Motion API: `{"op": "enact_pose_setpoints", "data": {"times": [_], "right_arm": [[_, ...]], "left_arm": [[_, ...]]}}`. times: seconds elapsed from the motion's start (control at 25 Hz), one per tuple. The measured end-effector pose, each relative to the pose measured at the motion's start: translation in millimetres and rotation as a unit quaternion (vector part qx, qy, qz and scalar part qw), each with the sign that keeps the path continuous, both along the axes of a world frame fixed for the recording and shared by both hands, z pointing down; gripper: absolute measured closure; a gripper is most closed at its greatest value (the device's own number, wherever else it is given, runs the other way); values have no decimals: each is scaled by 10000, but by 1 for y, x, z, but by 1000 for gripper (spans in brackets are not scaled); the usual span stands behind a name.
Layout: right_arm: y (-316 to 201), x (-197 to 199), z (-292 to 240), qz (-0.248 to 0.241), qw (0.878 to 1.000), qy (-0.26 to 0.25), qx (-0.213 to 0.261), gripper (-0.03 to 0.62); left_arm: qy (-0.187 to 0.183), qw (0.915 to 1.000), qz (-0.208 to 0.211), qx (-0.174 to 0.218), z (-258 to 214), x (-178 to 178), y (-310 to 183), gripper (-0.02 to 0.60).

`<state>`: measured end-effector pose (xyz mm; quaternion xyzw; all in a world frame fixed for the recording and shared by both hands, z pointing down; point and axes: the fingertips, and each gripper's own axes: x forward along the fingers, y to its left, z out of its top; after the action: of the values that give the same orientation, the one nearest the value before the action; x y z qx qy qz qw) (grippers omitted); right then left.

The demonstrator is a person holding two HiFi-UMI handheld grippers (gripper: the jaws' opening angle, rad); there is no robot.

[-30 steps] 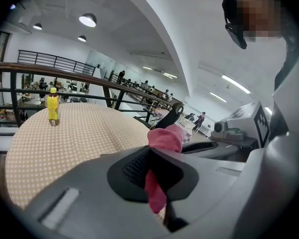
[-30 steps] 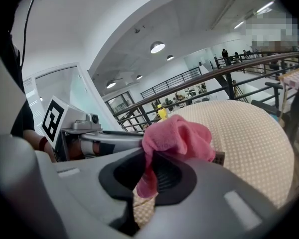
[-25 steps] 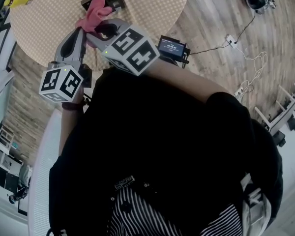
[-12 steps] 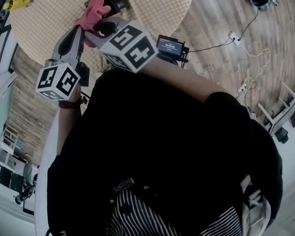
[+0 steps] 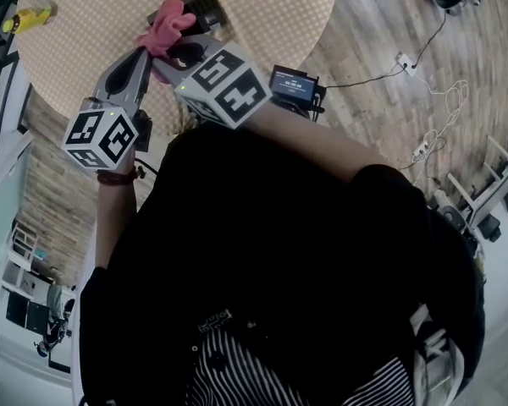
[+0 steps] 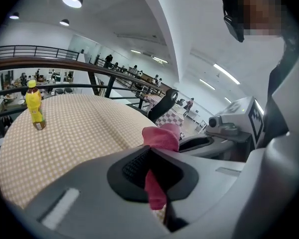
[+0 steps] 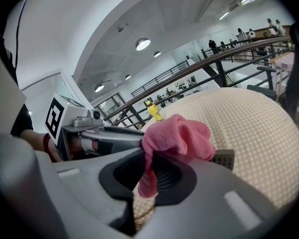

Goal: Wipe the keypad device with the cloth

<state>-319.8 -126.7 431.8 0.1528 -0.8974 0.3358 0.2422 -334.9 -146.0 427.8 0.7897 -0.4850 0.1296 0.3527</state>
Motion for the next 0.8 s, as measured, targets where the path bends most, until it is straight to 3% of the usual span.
{"op": "enact_pose_setpoints", "data": {"times": [0.2,0.4,0.68,0.8], "right_arm": [[-4,7,23,36,9998,122,-151,548],[-9,17,53,61,9985,525,-155,548],[-12,15,100,-5,9948,983,-267,548],[-17,9,110,108,9940,1040,-312,548]], "left_arm": [[6,9987,479,-150,15,7,-3,580],[-514,9936,944,-343,38,-5,-21,580],[-1184,9708,1911,-836,73,-3,-51,580],[-1270,9620,2141,-1121,94,9,-61,580]]}}
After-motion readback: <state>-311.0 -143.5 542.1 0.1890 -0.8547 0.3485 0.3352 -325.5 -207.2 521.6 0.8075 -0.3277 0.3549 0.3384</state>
